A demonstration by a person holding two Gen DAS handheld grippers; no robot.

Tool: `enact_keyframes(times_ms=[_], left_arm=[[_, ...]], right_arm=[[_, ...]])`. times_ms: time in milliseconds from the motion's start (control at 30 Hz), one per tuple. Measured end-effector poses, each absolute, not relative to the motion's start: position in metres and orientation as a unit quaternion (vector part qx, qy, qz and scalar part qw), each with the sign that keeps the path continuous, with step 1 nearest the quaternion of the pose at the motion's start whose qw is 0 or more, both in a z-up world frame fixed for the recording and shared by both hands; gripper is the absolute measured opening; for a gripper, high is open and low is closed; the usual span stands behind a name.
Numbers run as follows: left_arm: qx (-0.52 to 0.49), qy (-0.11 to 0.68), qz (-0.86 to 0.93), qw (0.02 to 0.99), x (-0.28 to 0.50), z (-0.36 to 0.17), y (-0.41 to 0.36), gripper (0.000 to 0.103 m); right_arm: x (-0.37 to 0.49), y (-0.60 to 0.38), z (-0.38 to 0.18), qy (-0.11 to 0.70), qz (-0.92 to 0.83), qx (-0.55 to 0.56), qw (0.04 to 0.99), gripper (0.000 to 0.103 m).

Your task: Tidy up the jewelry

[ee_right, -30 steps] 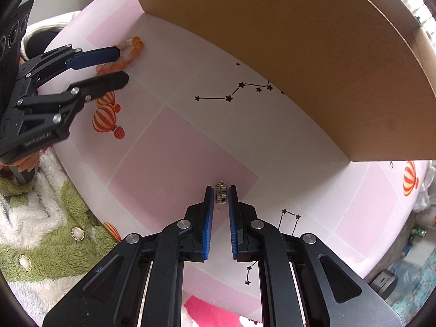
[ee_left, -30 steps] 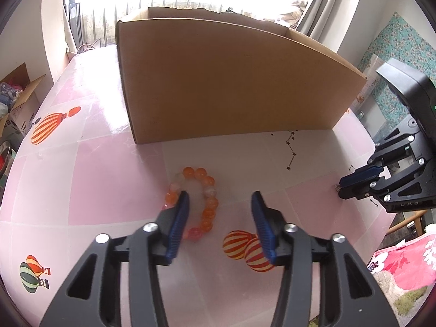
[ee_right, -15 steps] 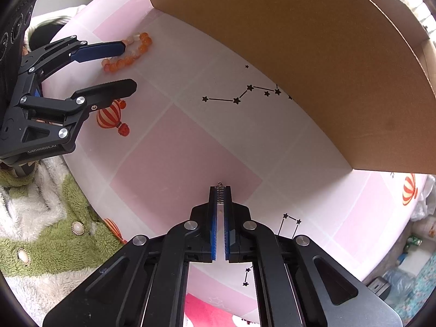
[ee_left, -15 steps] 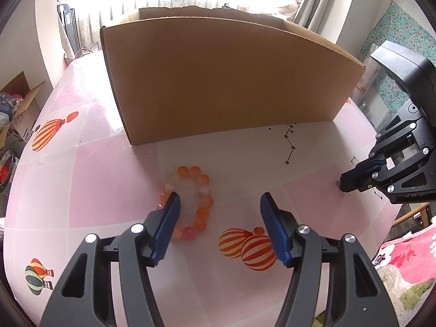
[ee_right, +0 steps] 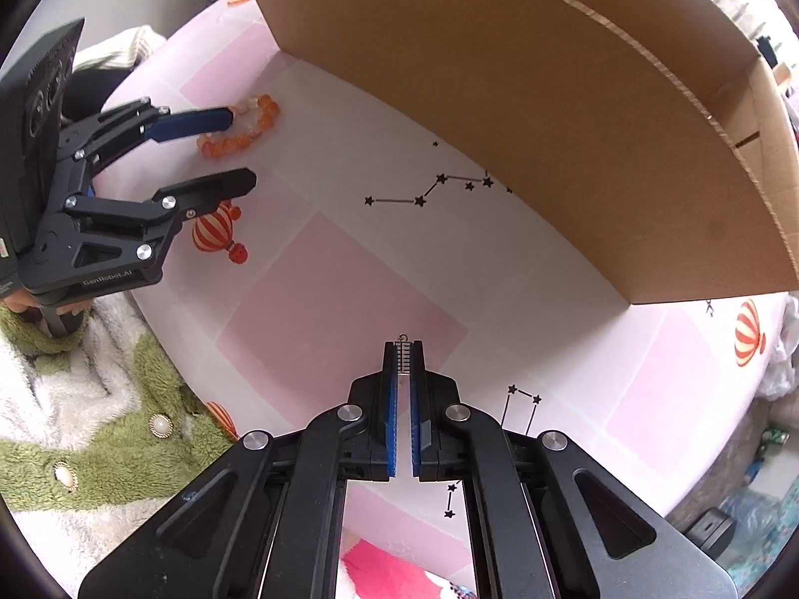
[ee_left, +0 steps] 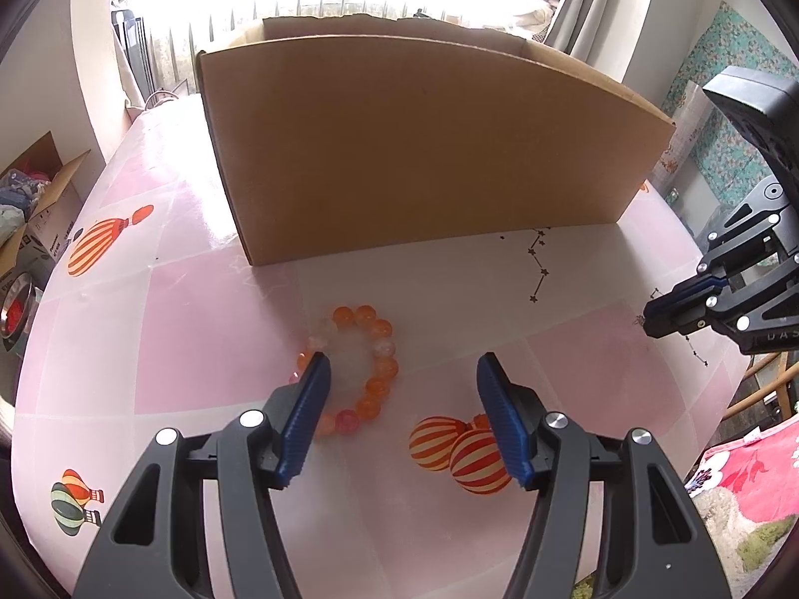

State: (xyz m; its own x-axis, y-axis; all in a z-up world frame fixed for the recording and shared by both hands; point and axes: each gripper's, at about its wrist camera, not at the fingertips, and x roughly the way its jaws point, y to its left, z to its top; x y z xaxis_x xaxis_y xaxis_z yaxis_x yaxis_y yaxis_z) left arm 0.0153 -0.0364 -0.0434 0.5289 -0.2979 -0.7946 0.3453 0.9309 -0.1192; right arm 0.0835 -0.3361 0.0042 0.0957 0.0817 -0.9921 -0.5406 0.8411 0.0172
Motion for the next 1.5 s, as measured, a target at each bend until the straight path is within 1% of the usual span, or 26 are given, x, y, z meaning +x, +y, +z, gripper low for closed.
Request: enact_keyframes(times_ms=[233, 367, 467, 533, 567, 633, 667, 700, 733, 767, 867, 1000, 1200, 1367, 1500], left_arm=[[0.032, 0.434, -0.193, 0.880, 0.012, -0.035, -0.027, 0.059], [0.045, 0.426, -0.198, 0.882, 0.011, -0.029, -0.025, 0.052], [0.066, 0.430, -0.200, 0.878, 0.014, -0.028, -0.028, 0.045], [0.086, 0.435, -0.200, 0.874, 0.017, -0.029, -0.032, 0.037], [0.095, 0.441, -0.196, 0.870, 0.019, -0.030, -0.034, 0.035], [0.110, 0.461, -0.178, 0.862, 0.027, -0.035, -0.034, 0.024], [0.113, 0.474, -0.172, 0.856, 0.031, -0.039, -0.033, 0.021], [0.112, 0.474, -0.173, 0.856, 0.032, -0.038, -0.033, 0.018], [0.117, 0.475, -0.172, 0.855, 0.034, -0.039, -0.033, 0.012], [0.124, 0.473, -0.170, 0.855, 0.034, -0.039, -0.034, 0.010], [0.131, 0.466, -0.170, 0.858, 0.035, -0.037, -0.033, 0.009], [0.127, 0.435, -0.174, 0.874, 0.031, -0.017, -0.032, 0.009], [0.096, 0.376, -0.209, 0.898, 0.025, 0.049, -0.024, 0.009], [0.102, 0.307, -0.225, 0.919, 0.025, 0.103, -0.041, 0.009], [0.094, 0.292, -0.256, 0.917, 0.052, 0.123, -0.058, 0.009]], right_arm=[[0.087, -0.336, 0.050, 0.584, 0.227, -0.152, 0.765, 0.002], [0.090, -0.337, 0.058, 0.567, 0.235, -0.144, 0.776, 0.002], [0.094, -0.337, 0.058, 0.563, 0.243, -0.136, 0.778, 0.002], [0.096, -0.341, 0.054, 0.560, 0.247, -0.129, 0.781, 0.002], [0.095, -0.342, 0.052, 0.558, 0.249, -0.123, 0.782, 0.002], [0.096, -0.344, 0.049, 0.557, 0.253, -0.109, 0.784, 0.002], [0.097, -0.348, 0.048, 0.556, 0.254, -0.105, 0.784, 0.002], [0.096, -0.348, 0.047, 0.554, 0.256, -0.101, 0.786, 0.002], [0.096, -0.349, 0.046, 0.553, 0.258, -0.096, 0.787, 0.002], [0.094, -0.350, 0.046, 0.552, 0.258, -0.092, 0.787, 0.002], [0.091, -0.352, 0.046, 0.551, 0.259, -0.083, 0.789, 0.002], [0.087, -0.353, 0.056, 0.538, 0.259, -0.077, 0.799, 0.002], [0.086, -0.355, 0.091, 0.497, 0.265, -0.079, 0.823, 0.002], [0.093, -0.366, 0.129, 0.449, 0.256, -0.101, 0.850, 0.002], [0.117, -0.376, 0.145, 0.439, 0.256, -0.111, 0.854, 0.002]])
